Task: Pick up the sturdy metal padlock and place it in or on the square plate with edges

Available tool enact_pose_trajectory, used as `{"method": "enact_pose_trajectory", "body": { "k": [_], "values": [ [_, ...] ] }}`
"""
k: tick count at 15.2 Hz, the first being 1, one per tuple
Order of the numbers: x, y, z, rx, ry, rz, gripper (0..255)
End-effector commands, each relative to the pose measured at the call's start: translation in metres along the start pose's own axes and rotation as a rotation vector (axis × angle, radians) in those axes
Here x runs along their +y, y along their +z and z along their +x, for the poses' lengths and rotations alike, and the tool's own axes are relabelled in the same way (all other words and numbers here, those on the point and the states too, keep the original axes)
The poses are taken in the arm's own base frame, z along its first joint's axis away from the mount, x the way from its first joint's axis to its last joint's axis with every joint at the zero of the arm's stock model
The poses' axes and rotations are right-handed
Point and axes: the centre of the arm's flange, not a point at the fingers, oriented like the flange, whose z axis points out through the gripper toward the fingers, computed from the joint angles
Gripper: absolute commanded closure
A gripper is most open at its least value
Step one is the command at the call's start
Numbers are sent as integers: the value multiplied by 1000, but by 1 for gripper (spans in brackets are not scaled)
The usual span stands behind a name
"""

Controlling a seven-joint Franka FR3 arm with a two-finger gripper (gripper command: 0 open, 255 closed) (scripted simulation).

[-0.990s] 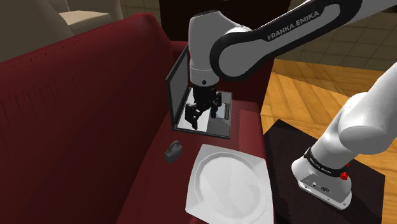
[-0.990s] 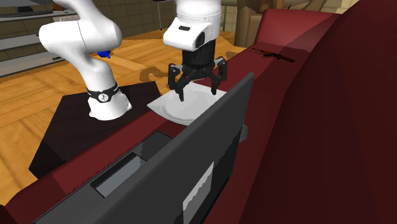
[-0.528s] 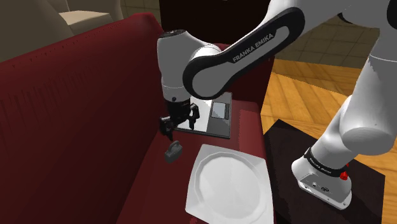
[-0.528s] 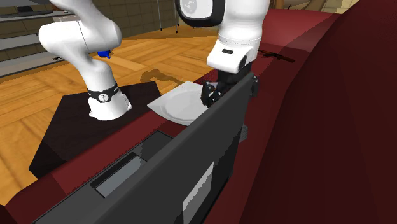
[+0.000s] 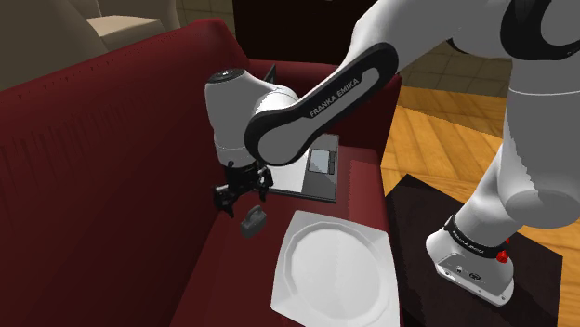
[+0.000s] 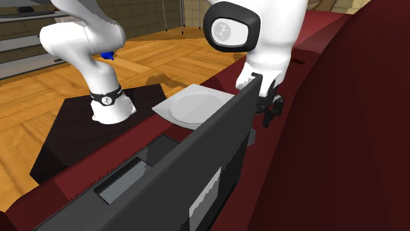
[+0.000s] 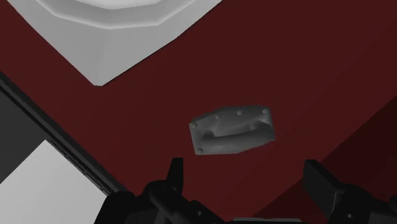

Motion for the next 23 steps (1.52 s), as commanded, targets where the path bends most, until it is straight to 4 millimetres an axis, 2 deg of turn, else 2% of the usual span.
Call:
{"method": "enact_pose_trajectory", "body": {
  "k": [1, 3, 11, 12, 21, 22, 23],
  "values": [
    [0, 11, 0, 1, 0, 0, 0],
    [0, 24, 0, 1, 0, 0, 0],
    [1, 24, 0, 1, 0, 0, 0],
    [1, 24, 0, 1, 0, 0, 255],
    [0, 19, -2, 8, 2, 7, 255],
    [0, 19, -2, 8, 2, 7, 0],
    [-7, 7, -4, -11, 10, -41, 0]
  ]
}}
